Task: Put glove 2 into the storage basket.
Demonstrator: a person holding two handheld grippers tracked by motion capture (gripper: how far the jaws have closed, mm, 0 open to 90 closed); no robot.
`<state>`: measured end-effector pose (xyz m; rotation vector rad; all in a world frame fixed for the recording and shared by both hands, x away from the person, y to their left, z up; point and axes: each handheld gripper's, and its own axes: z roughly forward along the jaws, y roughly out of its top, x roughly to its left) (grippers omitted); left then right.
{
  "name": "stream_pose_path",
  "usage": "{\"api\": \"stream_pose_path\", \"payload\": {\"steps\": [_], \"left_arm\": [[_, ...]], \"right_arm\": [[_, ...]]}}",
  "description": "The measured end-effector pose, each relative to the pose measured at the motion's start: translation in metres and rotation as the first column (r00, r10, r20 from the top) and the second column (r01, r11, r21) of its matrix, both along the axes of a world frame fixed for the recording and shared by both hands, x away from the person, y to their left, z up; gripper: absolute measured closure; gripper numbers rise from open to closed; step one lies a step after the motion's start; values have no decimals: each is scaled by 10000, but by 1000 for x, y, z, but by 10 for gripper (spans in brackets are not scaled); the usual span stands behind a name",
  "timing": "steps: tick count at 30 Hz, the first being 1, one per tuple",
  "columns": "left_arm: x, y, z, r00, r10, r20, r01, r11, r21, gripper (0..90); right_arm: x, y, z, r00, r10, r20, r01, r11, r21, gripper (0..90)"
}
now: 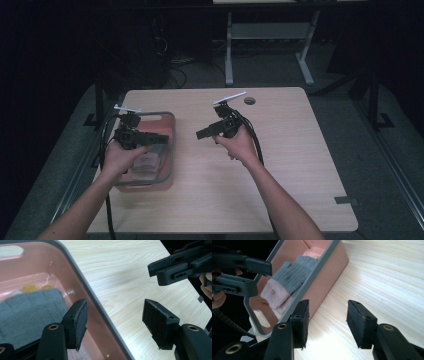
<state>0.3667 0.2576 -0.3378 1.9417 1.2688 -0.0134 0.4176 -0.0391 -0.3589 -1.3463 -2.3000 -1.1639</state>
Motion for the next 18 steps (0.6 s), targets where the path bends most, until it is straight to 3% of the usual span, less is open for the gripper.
{"api": "stream_pose_path", "payload": {"steps": [7,18], "left_arm": [[-3,-12,0,9998,-175,40,175,9997,-140,359],[-3,-35,-5,9983,-586,15,587,9979,-266,340]], "right_arm": [[-3,-20,-7,9996,-288,-13,288,9996,9,494],[-8,-37,-21,9985,-463,-283,465,9989,66,478]]}}
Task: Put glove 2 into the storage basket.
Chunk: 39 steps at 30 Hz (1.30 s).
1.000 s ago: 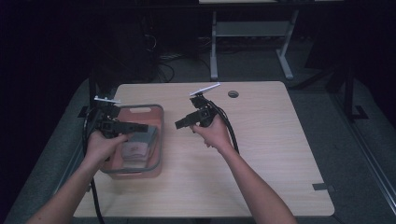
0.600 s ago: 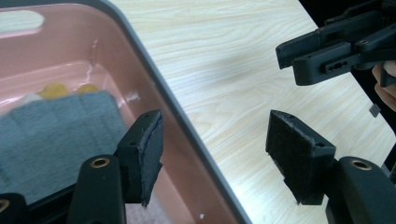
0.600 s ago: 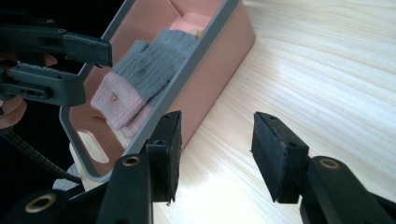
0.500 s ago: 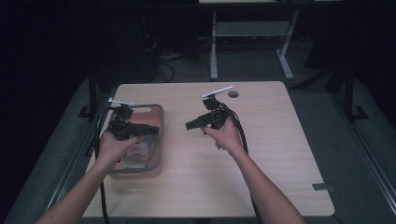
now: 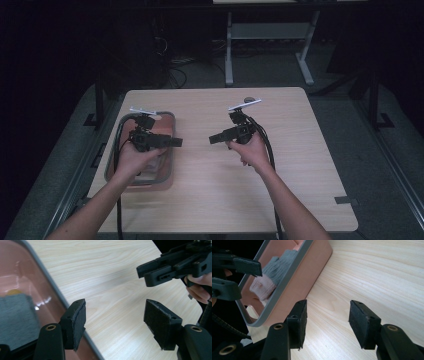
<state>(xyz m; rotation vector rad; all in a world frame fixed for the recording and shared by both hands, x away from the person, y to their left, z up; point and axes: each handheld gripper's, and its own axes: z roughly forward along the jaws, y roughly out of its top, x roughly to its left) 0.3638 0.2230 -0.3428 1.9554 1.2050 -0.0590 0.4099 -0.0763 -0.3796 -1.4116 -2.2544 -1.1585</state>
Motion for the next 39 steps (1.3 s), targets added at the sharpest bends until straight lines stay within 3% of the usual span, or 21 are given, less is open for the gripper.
{"api": "stream_pose_path", "payload": {"steps": [22,39], "left_arm": [[-4,-20,-3,9996,-263,74,266,9990,-365,314],[-14,-40,-7,9964,-802,274,814,9956,-468,269]], "right_arm": [[-7,-40,-15,9979,-577,-282,576,9983,-44,424],[-20,-72,-28,9940,-993,-449,997,9950,69,408]]}}
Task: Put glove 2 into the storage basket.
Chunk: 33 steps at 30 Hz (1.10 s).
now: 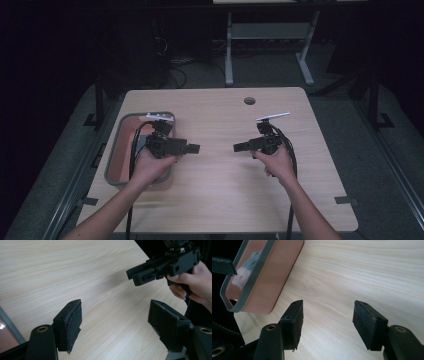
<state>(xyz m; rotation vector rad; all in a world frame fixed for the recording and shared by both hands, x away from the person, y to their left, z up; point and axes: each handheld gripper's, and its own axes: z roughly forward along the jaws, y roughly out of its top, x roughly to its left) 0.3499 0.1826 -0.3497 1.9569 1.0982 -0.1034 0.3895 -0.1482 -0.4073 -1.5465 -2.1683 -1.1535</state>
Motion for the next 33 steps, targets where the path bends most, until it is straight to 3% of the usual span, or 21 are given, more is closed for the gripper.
{"api": "stream_pose_path", "payload": {"steps": [20,26,29,33], "left_arm": [[-20,-35,-19,9971,-761,72,761,9971,2,215],[-26,-45,-26,9967,-790,165,793,9967,-150,213],[-29,-49,-30,9962,-851,197,854,9963,-134,212],[-31,-52,-36,9962,-868,78,869,9961,-168,211]], "right_arm": [[-18,-34,-14,9989,-451,-159,453,9988,157,397],[-23,-41,-17,9986,-484,-218,488,9987,152,389],[-26,-47,-17,9985,-556,-17,556,9980,284,389],[-29,-54,-18,9978,-660,-22,660,9976,215,387]]}}
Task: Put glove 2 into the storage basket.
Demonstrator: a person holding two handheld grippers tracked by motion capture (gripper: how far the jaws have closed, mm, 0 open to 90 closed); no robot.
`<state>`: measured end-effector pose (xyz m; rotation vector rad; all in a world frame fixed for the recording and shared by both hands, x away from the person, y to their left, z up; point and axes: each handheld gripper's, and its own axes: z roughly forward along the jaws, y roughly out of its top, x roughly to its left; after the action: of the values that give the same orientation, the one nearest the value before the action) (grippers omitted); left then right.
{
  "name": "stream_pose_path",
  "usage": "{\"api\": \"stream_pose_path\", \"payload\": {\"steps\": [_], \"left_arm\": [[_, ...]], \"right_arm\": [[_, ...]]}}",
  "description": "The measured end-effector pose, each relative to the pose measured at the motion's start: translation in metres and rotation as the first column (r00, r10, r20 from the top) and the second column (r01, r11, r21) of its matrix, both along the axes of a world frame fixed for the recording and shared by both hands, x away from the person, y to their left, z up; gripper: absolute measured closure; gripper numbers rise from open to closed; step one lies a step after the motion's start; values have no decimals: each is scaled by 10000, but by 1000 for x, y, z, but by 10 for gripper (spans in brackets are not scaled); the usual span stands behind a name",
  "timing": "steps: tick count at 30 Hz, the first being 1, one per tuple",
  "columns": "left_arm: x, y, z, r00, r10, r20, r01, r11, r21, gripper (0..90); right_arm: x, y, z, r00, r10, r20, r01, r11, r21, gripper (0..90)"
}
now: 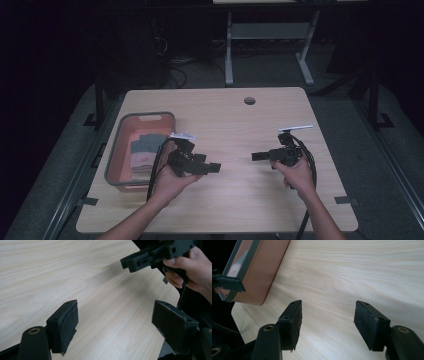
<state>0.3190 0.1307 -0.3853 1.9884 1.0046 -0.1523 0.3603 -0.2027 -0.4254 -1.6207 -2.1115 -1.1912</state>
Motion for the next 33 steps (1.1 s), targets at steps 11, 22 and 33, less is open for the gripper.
{"api": "stream_pose_path", "payload": {"steps": [11,22,33], "left_arm": [[-10,-12,-17,9997,-238,-11,238,9997,-94,211],[-18,-17,-28,9994,-323,148,324,9995,-67,211],[-30,-27,-44,9979,-616,192,617,9981,-24,211]], "right_arm": [[-13,-17,-5,9999,-49,102,50,9998,-168,374],[-30,-28,-12,9996,-1,265,12,9991,-429,369],[-48,-40,-17,9991,-132,415,157,9981,-601,354]]}}
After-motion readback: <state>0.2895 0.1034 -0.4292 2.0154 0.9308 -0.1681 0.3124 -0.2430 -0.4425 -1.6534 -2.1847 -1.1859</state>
